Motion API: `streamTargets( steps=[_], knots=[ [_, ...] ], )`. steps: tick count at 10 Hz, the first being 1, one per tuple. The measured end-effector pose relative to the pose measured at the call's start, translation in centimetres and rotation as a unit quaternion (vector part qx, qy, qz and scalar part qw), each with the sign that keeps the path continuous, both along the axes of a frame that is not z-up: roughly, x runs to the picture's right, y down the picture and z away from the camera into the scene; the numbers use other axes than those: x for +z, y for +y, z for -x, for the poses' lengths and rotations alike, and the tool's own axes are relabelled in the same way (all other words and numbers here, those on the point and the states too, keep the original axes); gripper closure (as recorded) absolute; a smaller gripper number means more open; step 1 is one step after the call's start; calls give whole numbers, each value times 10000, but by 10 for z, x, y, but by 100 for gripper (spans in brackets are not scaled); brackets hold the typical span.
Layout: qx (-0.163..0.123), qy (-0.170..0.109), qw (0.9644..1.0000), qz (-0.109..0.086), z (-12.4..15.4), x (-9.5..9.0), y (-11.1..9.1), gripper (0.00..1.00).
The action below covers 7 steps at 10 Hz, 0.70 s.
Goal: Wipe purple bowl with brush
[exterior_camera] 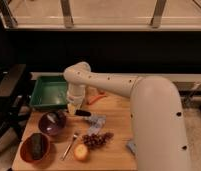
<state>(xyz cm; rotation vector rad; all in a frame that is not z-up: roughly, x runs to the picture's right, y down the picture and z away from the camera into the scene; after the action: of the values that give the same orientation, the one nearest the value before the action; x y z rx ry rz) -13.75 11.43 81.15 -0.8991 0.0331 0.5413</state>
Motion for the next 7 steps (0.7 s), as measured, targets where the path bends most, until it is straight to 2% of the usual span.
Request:
streamTargets(
  steps=[2,4,6,7],
  knots=[
    [-46,-255,9997,-44,28,-2,1,100],
    [-36,-380,9993,39,38,-14,13,100],
    [67,-317,9993,182,32,-33,32,100],
    [80,-196,9995,252,23,-38,39,100]
  ],
)
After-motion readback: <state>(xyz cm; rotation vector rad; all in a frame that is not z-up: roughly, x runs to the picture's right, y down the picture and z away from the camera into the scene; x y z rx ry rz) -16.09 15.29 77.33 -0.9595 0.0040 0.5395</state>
